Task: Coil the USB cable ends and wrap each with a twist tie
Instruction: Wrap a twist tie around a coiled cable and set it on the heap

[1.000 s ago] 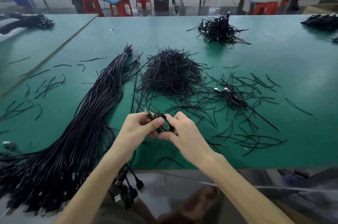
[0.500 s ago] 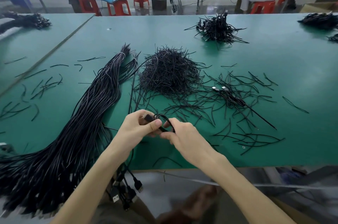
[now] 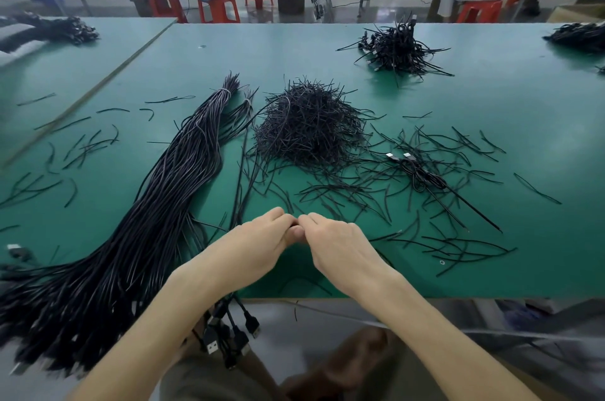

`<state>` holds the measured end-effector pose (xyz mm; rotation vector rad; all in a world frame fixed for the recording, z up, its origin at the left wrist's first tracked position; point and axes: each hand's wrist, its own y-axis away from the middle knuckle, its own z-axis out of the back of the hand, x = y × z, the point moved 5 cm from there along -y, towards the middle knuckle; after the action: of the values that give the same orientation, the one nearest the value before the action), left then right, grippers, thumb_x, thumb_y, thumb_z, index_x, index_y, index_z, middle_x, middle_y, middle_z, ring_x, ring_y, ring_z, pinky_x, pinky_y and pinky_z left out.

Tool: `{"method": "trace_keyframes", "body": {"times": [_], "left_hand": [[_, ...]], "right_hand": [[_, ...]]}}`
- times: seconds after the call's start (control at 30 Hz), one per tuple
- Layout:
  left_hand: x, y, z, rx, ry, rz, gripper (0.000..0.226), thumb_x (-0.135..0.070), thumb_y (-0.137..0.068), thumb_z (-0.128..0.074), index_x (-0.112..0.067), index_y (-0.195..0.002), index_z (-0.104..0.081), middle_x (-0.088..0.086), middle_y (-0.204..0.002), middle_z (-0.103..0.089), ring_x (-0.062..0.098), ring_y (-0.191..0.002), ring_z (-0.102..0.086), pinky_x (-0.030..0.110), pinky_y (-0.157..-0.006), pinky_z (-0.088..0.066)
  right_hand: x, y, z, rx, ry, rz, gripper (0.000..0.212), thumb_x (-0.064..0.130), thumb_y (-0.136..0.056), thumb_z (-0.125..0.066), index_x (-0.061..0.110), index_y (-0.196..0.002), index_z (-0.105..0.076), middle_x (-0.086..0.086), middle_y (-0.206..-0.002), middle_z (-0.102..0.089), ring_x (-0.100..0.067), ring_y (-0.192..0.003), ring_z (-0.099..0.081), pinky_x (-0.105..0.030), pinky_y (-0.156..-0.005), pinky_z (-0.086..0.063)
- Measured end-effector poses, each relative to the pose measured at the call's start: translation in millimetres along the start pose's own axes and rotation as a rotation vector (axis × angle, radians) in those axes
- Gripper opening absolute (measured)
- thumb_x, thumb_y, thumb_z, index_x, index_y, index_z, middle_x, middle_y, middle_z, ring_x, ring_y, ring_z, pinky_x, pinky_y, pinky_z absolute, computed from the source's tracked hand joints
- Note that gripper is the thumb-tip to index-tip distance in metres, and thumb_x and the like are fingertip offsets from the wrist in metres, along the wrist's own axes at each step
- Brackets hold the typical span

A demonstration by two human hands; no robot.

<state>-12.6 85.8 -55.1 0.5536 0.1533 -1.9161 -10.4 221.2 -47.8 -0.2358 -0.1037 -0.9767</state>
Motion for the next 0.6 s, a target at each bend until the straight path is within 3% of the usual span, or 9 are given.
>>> {"method": "trace_keyframes", "body": {"times": [0.13,0.23,0.33,0.4,0.47,0.53,0.6], "left_hand": [[3.2,-3.6,2.9,-0.036,-0.014,0.018,0.056,-0.063,-0.099,-0.012,-0.026,-0.115,-0.052,-0.012,-0.100,-0.055,0.012,-0.087,-0.059,0.037,-0.082,-0.050],[5.6,-7.5,-0.1,-0.122,-0.108,0.013,0.045,-0.057,-0.104,-0.014,-0.023,-0.094,-0.041,-0.004,-0.080,-0.057,0.019,-0.068,-0.056,0.037,-0.065,-0.048],[5.5,-10.3,-1.1,-0.258,-0.063,-0.007,0.043,-0.052,-0.105,-0.017,-0.019,-0.088,-0.038,-0.002,-0.068,-0.052,0.021,-0.058,-0.050,0.037,-0.055,-0.038],[10.9,-13.5,4.0,-0.362,0.095,0.044,0.044,-0.049,-0.107,-0.022,-0.016,-0.086,-0.042,0.000,-0.066,-0.053,0.024,-0.056,-0.050,0.040,-0.055,-0.038],[20.3,-17.7,12.3,-0.487,0.317,0.147,0.047,-0.046,-0.109,-0.026,-0.015,-0.079,-0.043,-0.003,-0.064,-0.050,0.020,-0.055,-0.044,0.039,-0.056,-0.037],[27.5,-22.2,17.6,-0.565,0.588,0.213,0.048,-0.041,-0.111,-0.029,-0.012,-0.076,-0.042,-0.006,-0.062,-0.041,0.014,-0.053,-0.035,0.030,-0.052,-0.033],[27.2,-27.1,19.3,-0.561,0.819,0.203,0.044,-0.037,-0.112,-0.030,-0.009,-0.080,-0.043,-0.006,-0.060,-0.033,0.011,-0.047,-0.028,0.022,-0.044,-0.028]], "right_hand": [[-3.8,-3.9,2.1,-0.042,0.020,-0.053,0.019,0.001,-0.099,-0.042,0.015,-0.110,-0.050,0.004,-0.095,-0.050,-0.017,-0.070,-0.044,-0.030,-0.058,-0.033],[-6.0,-6.9,3.0,-0.090,0.000,-0.058,0.010,0.013,-0.106,-0.045,0.016,-0.110,-0.054,0.003,-0.101,-0.057,-0.019,-0.085,-0.058,-0.029,-0.060,-0.034],[-6.7,-7.5,8.4,-0.204,0.077,-0.021,0.021,0.023,-0.103,-0.056,0.011,-0.119,-0.063,-0.003,-0.109,-0.064,-0.024,-0.103,-0.061,-0.033,-0.085,-0.048],[-9.0,-3.3,17.3,-0.390,0.183,-0.027,0.036,0.020,-0.096,-0.067,0.006,-0.128,-0.063,-0.010,-0.120,-0.062,-0.029,-0.116,-0.057,-0.040,-0.103,-0.045],[-12.1,2.6,23.4,-0.544,0.179,-0.031,0.039,0.017,-0.094,-0.068,0.007,-0.131,-0.061,-0.015,-0.126,-0.057,-0.032,-0.122,-0.051,-0.040,-0.110,-0.038],[-18.7,5.0,23.7,-0.597,0.147,-0.062,0.033,0.018,-0.092,-0.071,0.009,-0.122,-0.061,-0.013,-0.120,-0.055,-0.029,-0.113,-0.052,-0.036,-0.101,-0.040],[-33.2,0.7,18.1,-0.520,0.090,-0.181,0.027,0.024,-0.091,-0.072,0.011,-0.113,-0.061,-0.007,-0.110,-0.055,-0.025,-0.102,-0.052,-0.034,-0.092,-0.039]]}}
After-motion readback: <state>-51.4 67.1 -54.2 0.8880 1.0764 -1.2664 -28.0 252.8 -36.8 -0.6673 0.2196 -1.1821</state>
